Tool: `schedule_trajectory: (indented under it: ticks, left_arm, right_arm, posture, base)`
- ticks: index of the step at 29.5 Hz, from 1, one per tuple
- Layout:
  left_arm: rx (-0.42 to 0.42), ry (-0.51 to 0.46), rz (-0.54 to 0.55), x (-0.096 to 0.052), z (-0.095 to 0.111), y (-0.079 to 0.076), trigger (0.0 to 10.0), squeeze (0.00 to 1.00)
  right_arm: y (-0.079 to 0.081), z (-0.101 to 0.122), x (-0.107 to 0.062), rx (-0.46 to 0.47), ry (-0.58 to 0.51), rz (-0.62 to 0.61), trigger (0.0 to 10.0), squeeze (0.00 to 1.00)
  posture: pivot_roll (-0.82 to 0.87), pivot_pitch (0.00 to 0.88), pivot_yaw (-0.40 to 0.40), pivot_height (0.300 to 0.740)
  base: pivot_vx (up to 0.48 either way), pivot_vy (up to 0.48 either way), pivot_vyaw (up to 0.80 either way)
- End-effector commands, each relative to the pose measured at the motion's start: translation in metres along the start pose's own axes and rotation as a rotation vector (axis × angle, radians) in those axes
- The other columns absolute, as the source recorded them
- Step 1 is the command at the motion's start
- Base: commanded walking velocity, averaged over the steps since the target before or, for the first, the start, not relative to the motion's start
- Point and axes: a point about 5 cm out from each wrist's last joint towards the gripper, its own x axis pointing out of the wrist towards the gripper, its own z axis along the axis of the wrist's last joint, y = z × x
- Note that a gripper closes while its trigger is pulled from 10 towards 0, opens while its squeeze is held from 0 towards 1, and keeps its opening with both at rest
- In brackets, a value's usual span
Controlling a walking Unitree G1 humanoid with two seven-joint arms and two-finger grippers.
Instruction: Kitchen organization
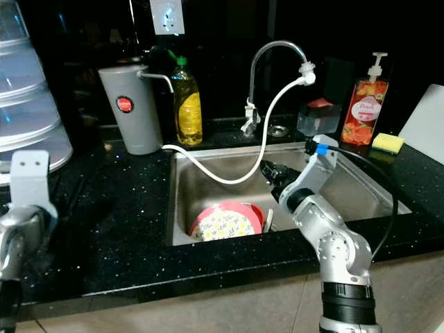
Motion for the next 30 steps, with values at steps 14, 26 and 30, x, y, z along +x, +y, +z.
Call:
schedule_trajectory:
  ticks: [14, 26, 30]
  left_arm:
    - [-0.225, 0.055, -0.079, 0.009, -0.01, -0.001, 10.0, 0.0]
    - [-0.295, 0.12, -0.093, 0.012, -0.025, 0.001, 0.1, 0.0]
    - [-0.305, 0.127, -0.094, 0.013, -0.026, 0.001, 0.0, 0.0]
  right_arm:
    - [0.001, 0.004, 0.002, 0.003, -0.002, 0.007, 10.0, 0.0]
    - [0.0, 0.004, 0.002, 0.009, -0.002, 0.005, 10.0, 0.0]
    - [0.0, 0.004, 0.002, 0.011, -0.002, 0.005, 10.0, 0.0]
  posture:
    - [-0.03, 0.048, 0.005, 0.74]
    - [-0.03, 0.05, 0.005, 0.74]
    - [-0.03, 0.05, 0.005, 0.74]
  base:
    - [0.0, 0.0, 0.0]
    - [0.0, 0.0, 0.0]
    - [0.0, 0.0, 0.0]
